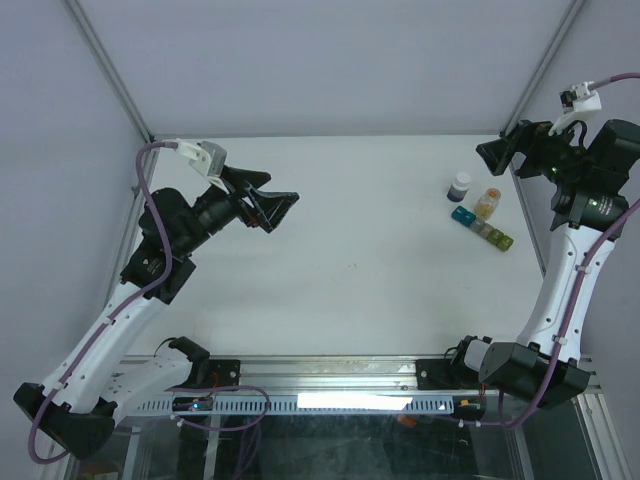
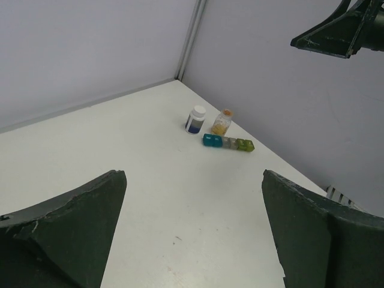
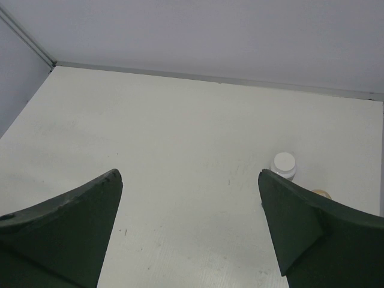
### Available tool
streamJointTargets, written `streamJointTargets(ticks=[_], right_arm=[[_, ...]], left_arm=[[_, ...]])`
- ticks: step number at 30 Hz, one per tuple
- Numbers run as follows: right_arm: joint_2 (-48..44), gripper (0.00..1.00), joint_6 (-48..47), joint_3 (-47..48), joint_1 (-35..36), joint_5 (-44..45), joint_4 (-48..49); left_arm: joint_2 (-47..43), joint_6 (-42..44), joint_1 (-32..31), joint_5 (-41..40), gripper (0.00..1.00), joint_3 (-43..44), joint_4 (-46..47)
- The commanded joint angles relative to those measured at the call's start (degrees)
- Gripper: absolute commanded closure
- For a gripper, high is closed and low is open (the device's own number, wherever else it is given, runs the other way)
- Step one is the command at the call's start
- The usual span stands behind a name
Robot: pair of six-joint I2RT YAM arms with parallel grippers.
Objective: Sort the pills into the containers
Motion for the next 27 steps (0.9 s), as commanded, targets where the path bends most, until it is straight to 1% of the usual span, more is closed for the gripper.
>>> streamJointTargets(ticks=[1, 3, 5, 8, 11, 14, 16, 22, 26, 27], right_arm=[[-0.9, 0.01, -2.2, -1.1, 0.0, 1.1, 3.9], [-0.9, 0.01, -3.9, -3.1, 0.0, 1.2, 5.3], [-0.8, 0.01, -8.0, -5.2, 0.0, 0.8, 5.6], [-0.1, 0.01, -18.0, -7.6, 0.0, -1.9, 2.6], [1.7, 0.02, -27.1, -9.6, 0.1, -2.1, -0.8], [5.8, 0.02, -32.1, -10.8, 0.0, 0.9, -3.2], [9.8, 0.01, -38.0, -10.3, -0.9, 2.1, -6.8], [19.7, 0.01, -49.9, -10.3, -6.9, 3.8, -12.5], [24.5, 0.06, -57.5, -11.8, -7.5, 7.1, -12.4], [25.5, 0.08, -62.2, -12.3, -7.5, 7.3, -13.0]], left_arm=[[-0.2, -0.4, 0.3, 1.5, 0.01, -0.7, 3.3], [0.1, -0.4, 0.3, 1.4, 0.01, -1.7, 4.1], [0.3, -0.4, 0.3, 1.4, 0.01, -3.1, 5.3], [0.5, -0.9, 0.3, 1.7, 0.01, -6.1, 9.5], [-0.2, -2.1, 0.3, 3.4, 0.01, -11.5, 16.5], [0.7, -4.1, 0.3, 5.9, 0.01, -15.9, 23.1], [1.8, -6.2, 0.3, 7.0, 0.01, -18.9, 27.1], [4.7, -10.5, 0.3, 9.4, 0.01, -27.2, 38.7], [5.7, -10.3, 0.3, 10.0, 0.01, -30.7, 43.0], [5.7, -10.1, 0.3, 9.9, 0.01, -31.3, 43.6]])
